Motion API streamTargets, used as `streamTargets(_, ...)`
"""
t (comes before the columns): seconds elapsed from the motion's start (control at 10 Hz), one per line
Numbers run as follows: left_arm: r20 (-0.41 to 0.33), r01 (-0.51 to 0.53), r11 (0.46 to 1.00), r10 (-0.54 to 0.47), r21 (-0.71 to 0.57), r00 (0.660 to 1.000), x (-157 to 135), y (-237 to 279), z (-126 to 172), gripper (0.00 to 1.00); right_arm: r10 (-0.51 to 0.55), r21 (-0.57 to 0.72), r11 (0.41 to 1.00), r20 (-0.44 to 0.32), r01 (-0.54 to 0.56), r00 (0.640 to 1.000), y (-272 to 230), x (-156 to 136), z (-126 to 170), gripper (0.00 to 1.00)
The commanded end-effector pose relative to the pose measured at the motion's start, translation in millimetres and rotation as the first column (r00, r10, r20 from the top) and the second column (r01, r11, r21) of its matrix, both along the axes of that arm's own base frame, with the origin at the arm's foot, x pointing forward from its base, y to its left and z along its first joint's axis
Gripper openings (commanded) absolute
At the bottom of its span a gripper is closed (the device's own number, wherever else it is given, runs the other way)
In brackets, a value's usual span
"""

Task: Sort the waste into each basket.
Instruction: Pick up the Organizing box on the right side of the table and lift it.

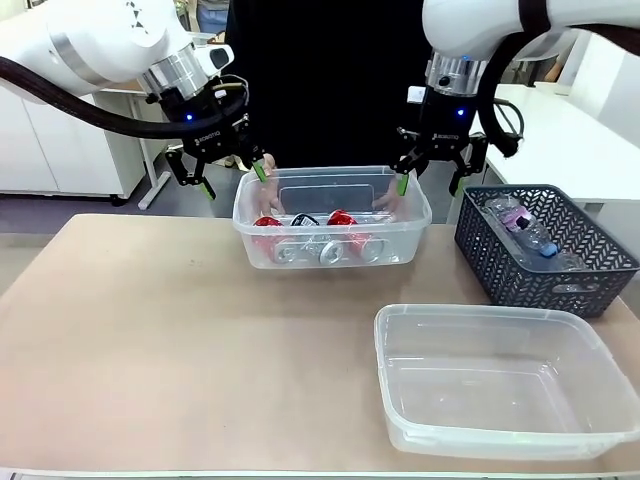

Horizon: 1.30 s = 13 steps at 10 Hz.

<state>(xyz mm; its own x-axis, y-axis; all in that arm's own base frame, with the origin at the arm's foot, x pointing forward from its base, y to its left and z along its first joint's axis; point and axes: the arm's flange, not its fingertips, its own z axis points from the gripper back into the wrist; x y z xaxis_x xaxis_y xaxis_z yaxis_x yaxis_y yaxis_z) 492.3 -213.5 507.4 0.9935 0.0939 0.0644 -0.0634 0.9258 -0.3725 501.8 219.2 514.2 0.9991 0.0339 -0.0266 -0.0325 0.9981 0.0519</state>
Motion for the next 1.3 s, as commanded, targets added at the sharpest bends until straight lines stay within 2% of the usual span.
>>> streamTargets(0.0, 0.002, 0.001, 1.000, -0.001, 0.001, 1.000, -0.6, 0.4, 0.2, 1.00, 0.000, 0.000, 1.000, 0.002, 0.000, 1.000, -0.4, -0.2, 4.0, 1.00)
streamTargets(0.1, 0.000, 0.000, 1.000, 0.000, 0.000, 1.000, 0.0, 0.0, 0.0, 1.00, 0.000, 0.000, 1.000, 0.000, 0.000, 1.000, 0.0, 0.0, 0.0, 1.00)
streamTargets(0.2, 0.006, 0.074, 0.997, -0.074, 0.007, 0.997, -20.5, 1.3, 18.1, 1.00, 0.056, 0.044, 0.997, 0.035, -0.057, 0.998, -9.2, -30.4, 22.1, 1.00)
streamTargets(0.3, -0.021, 0.099, 0.995, -0.099, 0.013, 0.995, -64.5, 8.4, 37.8, 1.00, 0.092, 0.074, 0.992, 0.083, -0.098, 0.992, -33.4, -80.5, 46.5, 1.00)
streamTargets(0.4, -0.055, 0.134, 0.990, -0.132, 0.039, 0.990, -112.1, 11.7, 44.8, 1.00, 0.110, 0.091, 0.988, 0.122, -0.122, 0.986, -64.0, -131.1, 62.0, 1.00)
streamTargets(0.5, -0.083, 0.261, 0.965, -0.259, 0.008, 0.962, -159.2, 10.0, 44.8, 1.00, 0.124, 0.082, 0.987, 0.147, -0.137, 0.981, -95.5, -177.6, 66.6, 1.00)
streamTargets(0.6, -0.034, 0.259, 0.966, -0.259, 0.006, 0.965, -188.3, 1.0, 37.5, 1.00, 0.114, 0.053, 0.991, 0.147, -0.123, 0.982, -124.8, -210.1, 58.9, 1.00)
streamTargets(0.7, -0.022, 0.299, 0.954, -0.299, 0.021, 0.954, -198.0, -18.8, 20.7, 1.00, 0.095, 0.016, 0.995, 0.144, -0.099, 0.985, -156.3, -230.2, 38.7, 1.00)
streamTargets(0.8, -0.063, 0.384, 0.923, -0.382, 0.014, 0.922, -191.7, -39.7, 3.2, 1.00, 0.106, 0.001, 0.994, 0.151, -0.108, 0.983, -183.1, -238.1, 15.8, 1.00)
streamTargets(0.9, -0.092, 0.412, 0.911, -0.412, -0.017, 0.907, -173.6, -59.9, -17.1, 1.00, 0.185, -0.036, 0.983, 0.164, -0.182, 0.969, -205.0, -243.0, -9.5, 1.00)
streamTargets(1.0, -0.079, 0.392, 0.919, -0.394, -0.041, 0.915, -154.7, -85.0, -38.7, 1.00, 0.197, -0.029, 0.980, 0.126, -0.195, 0.972, -212.8, -238.5, -29.4, 1.00)
streamTargets(1.1, -0.076, 0.366, 0.930, -0.364, 0.026, 0.928, -214.1, -42.4, 6.2, 1.00, 0.119, 0.006, 0.993, 0.127, -0.121, 0.985, -182.0, -249.6, 11.4, 1.00)
streamTargets(1.2, -0.076, 0.366, 0.930, -0.364, 0.026, 0.928, -214.1, -42.4, 6.2, 1.00, 0.119, 0.006, 0.993, 0.127, -0.121, 0.985, -182.0, -249.6, 11.4, 1.00)
